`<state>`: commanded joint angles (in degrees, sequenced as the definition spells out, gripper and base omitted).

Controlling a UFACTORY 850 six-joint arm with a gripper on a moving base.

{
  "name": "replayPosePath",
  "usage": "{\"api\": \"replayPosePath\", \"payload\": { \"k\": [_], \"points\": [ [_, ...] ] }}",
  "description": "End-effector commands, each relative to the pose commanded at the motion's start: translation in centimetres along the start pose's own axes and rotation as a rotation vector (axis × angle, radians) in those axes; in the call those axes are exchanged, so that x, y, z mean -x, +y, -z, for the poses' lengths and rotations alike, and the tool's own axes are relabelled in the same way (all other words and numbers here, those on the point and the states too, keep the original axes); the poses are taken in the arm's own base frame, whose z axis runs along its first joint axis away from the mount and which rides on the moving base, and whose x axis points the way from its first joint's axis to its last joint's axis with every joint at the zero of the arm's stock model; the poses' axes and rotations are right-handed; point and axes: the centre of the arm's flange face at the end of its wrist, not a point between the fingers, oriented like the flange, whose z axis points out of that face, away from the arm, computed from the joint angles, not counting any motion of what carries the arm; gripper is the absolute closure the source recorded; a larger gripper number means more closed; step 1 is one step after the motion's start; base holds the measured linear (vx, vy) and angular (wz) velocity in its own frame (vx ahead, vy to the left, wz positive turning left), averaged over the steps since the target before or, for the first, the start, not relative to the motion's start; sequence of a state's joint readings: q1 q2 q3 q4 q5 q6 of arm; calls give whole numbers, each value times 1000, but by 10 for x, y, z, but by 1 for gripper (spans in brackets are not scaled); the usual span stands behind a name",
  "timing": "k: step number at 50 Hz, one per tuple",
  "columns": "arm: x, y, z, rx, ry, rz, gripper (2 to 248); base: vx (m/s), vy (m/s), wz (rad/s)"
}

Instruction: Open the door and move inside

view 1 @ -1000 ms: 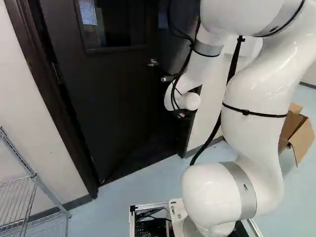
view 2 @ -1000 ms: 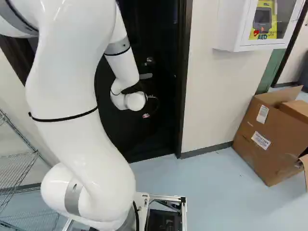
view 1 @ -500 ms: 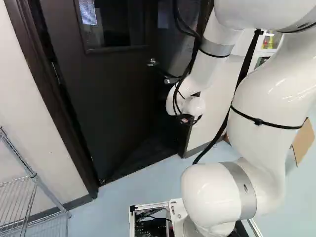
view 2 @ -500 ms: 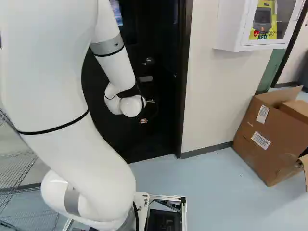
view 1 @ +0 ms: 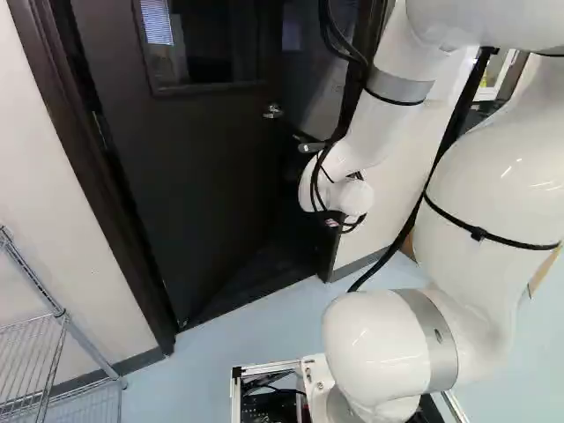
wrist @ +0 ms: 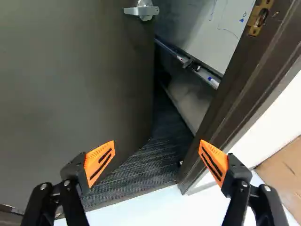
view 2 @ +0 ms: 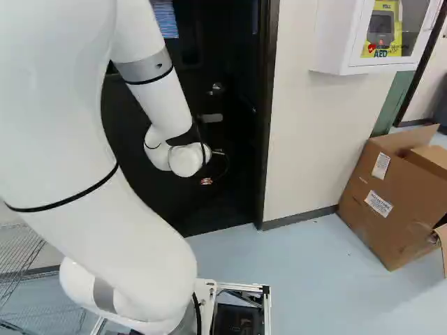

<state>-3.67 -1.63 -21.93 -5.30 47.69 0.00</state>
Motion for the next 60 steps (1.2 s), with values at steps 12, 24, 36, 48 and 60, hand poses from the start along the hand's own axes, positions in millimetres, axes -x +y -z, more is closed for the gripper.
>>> {"api": "replayPosePath", "payload": {
  "k": [12, 24, 36, 48, 60],
  "points": [
    [0, 0, 0, 0, 0, 0, 3, -2, 2, 5],
    [0, 0, 0, 0, 0, 0, 3, -25, 89, 25],
    [0, 0, 0, 0, 0, 0, 3, 16, 93, 25],
    [0, 0, 0, 0, 0, 0, 3, 74, 95, -3],
    [0, 0, 0, 0, 0, 0, 3, 133, 103, -148]
  ]
}}
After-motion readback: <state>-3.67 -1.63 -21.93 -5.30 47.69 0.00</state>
